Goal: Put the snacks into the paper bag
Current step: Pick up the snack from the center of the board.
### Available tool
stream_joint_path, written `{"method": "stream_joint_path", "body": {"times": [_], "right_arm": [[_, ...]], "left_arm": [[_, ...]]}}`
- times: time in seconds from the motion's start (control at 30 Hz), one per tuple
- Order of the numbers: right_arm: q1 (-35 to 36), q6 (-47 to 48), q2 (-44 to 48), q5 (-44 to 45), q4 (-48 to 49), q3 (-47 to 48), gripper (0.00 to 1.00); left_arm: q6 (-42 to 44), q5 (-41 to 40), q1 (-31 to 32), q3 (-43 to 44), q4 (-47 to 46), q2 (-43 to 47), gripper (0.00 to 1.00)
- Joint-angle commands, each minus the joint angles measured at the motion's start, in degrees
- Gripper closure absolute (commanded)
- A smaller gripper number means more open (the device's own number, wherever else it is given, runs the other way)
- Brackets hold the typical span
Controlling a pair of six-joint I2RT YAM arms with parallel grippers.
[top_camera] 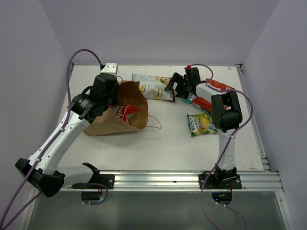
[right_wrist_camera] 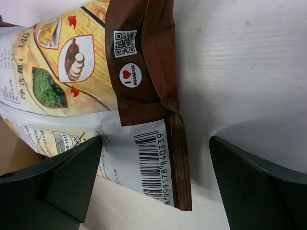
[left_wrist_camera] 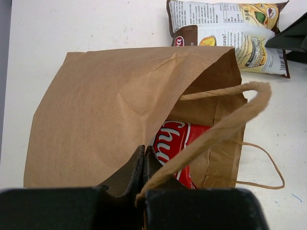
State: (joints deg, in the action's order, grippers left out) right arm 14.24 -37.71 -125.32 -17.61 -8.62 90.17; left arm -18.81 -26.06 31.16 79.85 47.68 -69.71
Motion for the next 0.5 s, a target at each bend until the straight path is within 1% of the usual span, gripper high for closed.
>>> {"method": "stream_joint_path", "body": {"times": [0.0,0.1,0.13,0.27,0.4,0.47], "right_arm": [[0.2,-1.3,-1.1,-5.1,6.8,2.9,0.01],[0.3,-1.6,-2.6,-8.2,8.3,2.6,0.01],[0.4,-2.0,-3.3,-10.3,9.8,1.9,0.02],[0.4,-3.4,-4.3,-14.2,16.5,-0.4,0.01],[1.0,-4.0,-6.1,-16.9,18.0,0.0,0.02],[1.1,-3.9,-6.6,-17.4,18.5,-0.1,0.07]], "left_arm": [[1.1,0.1,-0.2,0.7,-0.7,1.0,1.00],[0.9,0.1,-0.3,0.4,-0.8,0.9,1.00],[0.9,0.1,-0.4,0.3,-0.8,0.9,1.00],[0.8,0.1,-0.4,0.3,-0.9,0.9,1.00],[0.8,0.1,-0.5,0.2,-0.8,0.6,1.00],[0.7,0.0,-0.5,0.2,-0.8,0.5,1.00]]}}
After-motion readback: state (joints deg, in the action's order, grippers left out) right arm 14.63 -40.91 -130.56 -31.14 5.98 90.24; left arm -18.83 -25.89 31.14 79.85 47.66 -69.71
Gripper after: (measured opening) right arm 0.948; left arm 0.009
